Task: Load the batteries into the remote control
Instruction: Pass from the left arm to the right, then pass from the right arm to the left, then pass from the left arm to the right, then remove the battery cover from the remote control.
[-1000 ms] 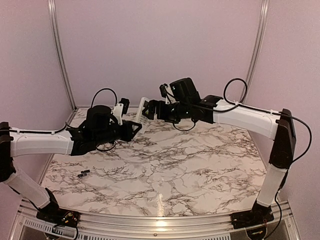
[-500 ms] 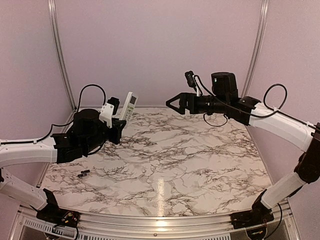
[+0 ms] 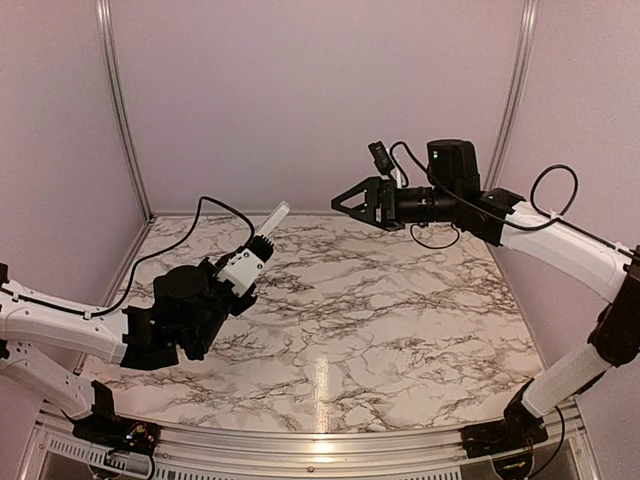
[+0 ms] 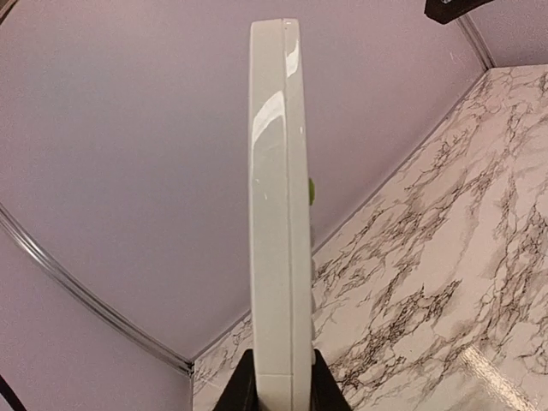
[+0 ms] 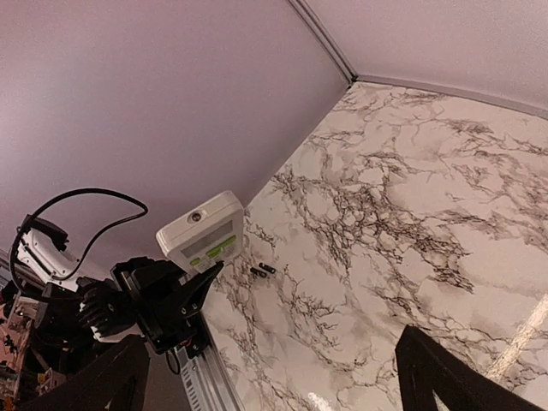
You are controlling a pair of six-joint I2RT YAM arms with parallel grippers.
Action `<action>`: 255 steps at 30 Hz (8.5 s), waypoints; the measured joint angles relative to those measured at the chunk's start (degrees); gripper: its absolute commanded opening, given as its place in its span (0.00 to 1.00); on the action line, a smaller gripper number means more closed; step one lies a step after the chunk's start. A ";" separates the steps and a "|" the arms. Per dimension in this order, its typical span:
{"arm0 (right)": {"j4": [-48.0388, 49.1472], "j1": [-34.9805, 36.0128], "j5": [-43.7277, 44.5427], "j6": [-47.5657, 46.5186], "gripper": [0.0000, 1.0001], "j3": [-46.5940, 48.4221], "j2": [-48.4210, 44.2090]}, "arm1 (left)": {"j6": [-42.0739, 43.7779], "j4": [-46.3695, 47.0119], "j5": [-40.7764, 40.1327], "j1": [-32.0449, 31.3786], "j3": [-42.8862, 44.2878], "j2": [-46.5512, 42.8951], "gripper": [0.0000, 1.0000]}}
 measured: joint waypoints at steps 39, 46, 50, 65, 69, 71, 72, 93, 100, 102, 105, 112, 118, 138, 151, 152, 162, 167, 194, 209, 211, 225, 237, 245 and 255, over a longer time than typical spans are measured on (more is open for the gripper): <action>8.46 6.40 -8.31 20.83 0.49 -0.17 14.88 | 55.49 44.89 -17.07 -6.25 -3.32 25.62 0.00; 14.14 6.40 -9.31 25.35 0.51 -2.16 15.34 | 56.57 45.66 -17.62 -6.34 -3.28 25.59 0.00; 20.06 6.47 -11.37 29.86 0.52 -4.31 16.52 | 57.61 45.38 -17.33 -6.60 -3.28 25.59 0.00; 27.19 5.92 -12.68 37.73 0.09 -7.91 17.55 | 60.13 46.21 -16.87 -7.50 -2.34 26.49 0.03; 30.05 5.60 -13.66 41.00 0.00 -8.48 17.55 | 59.74 47.17 -16.68 -7.61 -2.03 26.91 0.36; 31.23 5.49 -13.75 40.85 0.00 -8.96 17.55 | 60.81 46.29 -15.89 -7.69 -1.79 26.91 0.49; 31.78 5.49 -13.79 40.74 0.00 -9.27 17.55 | 61.31 45.81 -15.43 -7.82 -1.68 26.91 0.54; 27.69 -7.04 -13.11 30.51 0.00 -13.42 8.13 | 30.51 21.68 -10.43 -8.98 -1.07 6.86 0.97; 20.59 -8.11 -12.90 21.05 0.00 -13.29 4.81 | 3.74 -6.49 3.06 -5.20 4.35 -5.29 0.97; 18.01 -8.11 -13.03 17.84 0.00 -13.07 4.31 | -3.06 -12.41 9.29 -2.62 5.99 -7.91 0.97; 13.46 -8.13 -13.31 12.35 0.00 -11.93 3.78 | -13.18 -19.54 21.86 2.89 7.87 -11.82 0.95; 6.91 -8.07 -15.67 2.25 0.00 -10.21 2.45 | -32.61 -28.06 48.00 13.79 9.68 -15.52 0.99; 1.88 -6.05 -18.73 -4.72 0.00 -7.65 2.54 | -44.46 -30.01 67.23 19.21 9.68 -13.16 0.99; -13.25 3.61 -26.05 -21.64 0.00 1.42 6.62 | -47.32 -33.27 88.98 19.85 15.21 0.59 0.53; -15.21 5.16 -27.41 -24.52 0.43 3.74 7.69 | -51.54 -30.82 94.23 19.93 15.47 1.86 0.11; -14.91 5.16 -27.47 -24.15 0.52 3.76 7.69 | -51.67 -30.45 94.68 20.06 15.47 1.84 0.09; 3.45 5.11 -25.14 -10.84 0.80 -4.63 2.25 | -57.13 -21.84 92.39 20.06 11.43 -1.01 0.00; 17.73 5.22 -23.54 -1.57 0.79 -10.34 0.72 | -61.37 -14.93 90.88 20.06 9.70 -2.32 0.00; 46.45 8.90 -16.85 18.12 0.50 -13.84 7.17 | -70.84 0.13 84.54 20.09 5.35 -3.93 0.00; 48.39 9.22 -15.93 19.04 0.02 -11.02 8.63 | -72.63 1.20 83.54 20.13 5.14 -2.58 0.18; 48.48 9.16 -16.22 17.99 0.00 -10.99 8.76 | -73.22 1.05 83.36 20.22 5.14 -2.62 0.38; 42.42 9.03 -13.14 15.85 0.00 -10.69 8.66 | -70.34 -7.87 79.93 20.35 5.14 -4.04 0.62; 38.25 8.87 -8.31 12.39 0.00 -10.71 7.10 | -74.55 -8.09 81.00 20.35 7.02 1.36 0.41; 35.41 8.76 -5.46 9.05 0.00 -11.32 4.44 | -78.75 -5.70 81.57 20.48 7.34 2.89 0.52; 35.01 8.76 -3.23 7.02 0.00 -11.47 2.29 | -84.39 -1.33 81.70 21.16 7.08 3.48 0.54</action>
